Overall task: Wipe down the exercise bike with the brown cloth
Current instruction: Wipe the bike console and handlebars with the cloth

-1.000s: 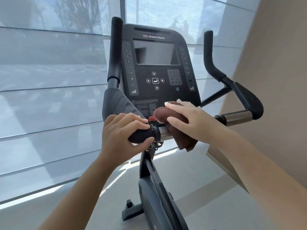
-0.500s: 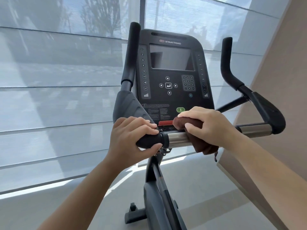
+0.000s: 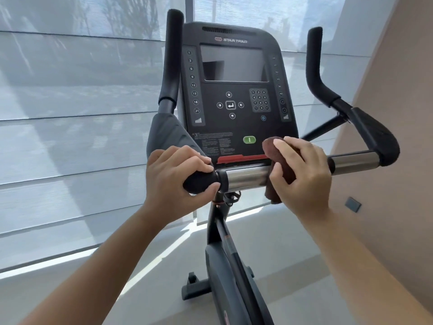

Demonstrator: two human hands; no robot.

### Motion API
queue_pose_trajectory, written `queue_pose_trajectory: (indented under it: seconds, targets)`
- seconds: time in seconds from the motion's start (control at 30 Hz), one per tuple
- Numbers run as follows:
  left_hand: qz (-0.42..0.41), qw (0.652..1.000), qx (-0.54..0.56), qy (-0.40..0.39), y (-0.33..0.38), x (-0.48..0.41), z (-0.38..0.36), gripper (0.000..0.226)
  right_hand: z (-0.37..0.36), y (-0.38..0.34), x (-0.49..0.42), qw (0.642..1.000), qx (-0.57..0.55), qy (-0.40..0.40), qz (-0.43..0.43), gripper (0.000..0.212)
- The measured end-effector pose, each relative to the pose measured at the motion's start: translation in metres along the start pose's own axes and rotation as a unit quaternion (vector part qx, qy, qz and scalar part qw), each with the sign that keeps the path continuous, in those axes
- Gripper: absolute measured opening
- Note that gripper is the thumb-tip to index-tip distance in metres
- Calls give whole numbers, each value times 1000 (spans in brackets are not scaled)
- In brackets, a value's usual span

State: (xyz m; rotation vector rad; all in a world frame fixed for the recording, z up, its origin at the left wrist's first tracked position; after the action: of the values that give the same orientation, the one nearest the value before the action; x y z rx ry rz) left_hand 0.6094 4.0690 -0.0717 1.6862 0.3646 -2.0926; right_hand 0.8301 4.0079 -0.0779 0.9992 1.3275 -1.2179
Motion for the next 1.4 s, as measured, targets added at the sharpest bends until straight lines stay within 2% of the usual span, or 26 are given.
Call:
queue_pose_trajectory:
  seconds: [0.1, 0.2, 0.33, 0.43, 0.5, 0.57, 0.7, 0.8, 0.83, 0.93, 1.03, 1.1, 1.23, 1.3, 1.4]
  targets:
    - [1, 1000, -7, -8, 3, 0, 1, 23, -16, -35, 23, 996, -12, 85, 4, 32]
    - [-1, 1000, -7, -21, 2, -1, 2, 26, -35, -74, 42, 989, -62, 122, 51, 31]
    - [-3, 999, 5, -38, 0, -1, 4, 24, -37, -46, 50, 978, -42, 164, 118, 31]
    - [7, 1000, 1, -30, 2, -1, 3, 22, -31, -13, 50, 976, -17, 202, 80, 30]
    - [10, 1000, -6, -24, 3, -2, 1, 23, -34, -18, 50, 976, -13, 218, 21, 30]
    - [10, 1000, -9, -25, 2, -2, 1, 23, -40, -40, 56, 975, -25, 223, 3, 31]
    - [-6, 999, -1, -39, -1, -1, 2, 23, -48, -73, 65, 977, -49, 192, 78, 30]
    - [-11, 999, 4, -38, -3, 0, 2, 24, -38, -46, 60, 974, -29, 168, 150, 32]
    - [-13, 999, 5, -34, -3, 1, 2, 24, -32, -31, 58, 977, -17, 162, 140, 31]
    - [-20, 999, 7, -25, -6, 2, 1, 23, -10, 16, 47, 989, 31, 141, 42, 32]
    - [-28, 999, 8, -22, -8, 1, -1, 24, 1, 20, 31, 994, 49, 97, -7, 29]
    - [-37, 999, 5, -18, -9, 1, 0, 24, -2, -8, 24, 997, 32, 73, -9, 29]
    - [-53, 998, 4, -22, -12, 5, 1, 28, -11, -70, 29, 999, -14, 1, 52, 29]
    - [-46, 998, 12, -30, -12, 4, 3, 29, -7, -74, 22, 997, -21, -30, 72, 30]
    - [-29, 998, 15, -48, -10, 3, 6, 27, 8, -43, 7, 995, -22, -79, 50, 31]
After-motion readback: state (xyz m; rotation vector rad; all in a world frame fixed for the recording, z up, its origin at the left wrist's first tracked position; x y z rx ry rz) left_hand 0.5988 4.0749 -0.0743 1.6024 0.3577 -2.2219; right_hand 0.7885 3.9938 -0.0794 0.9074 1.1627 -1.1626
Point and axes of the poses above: each hand's wrist, its own x-axis away from the middle knuckle, its own z-axis out of the back of the hand, y = z × x, the point moved 1 cm from there along -x, towards the middle knuckle, and after that the axes turned 14 degrees about y, right-handed, at the moved point
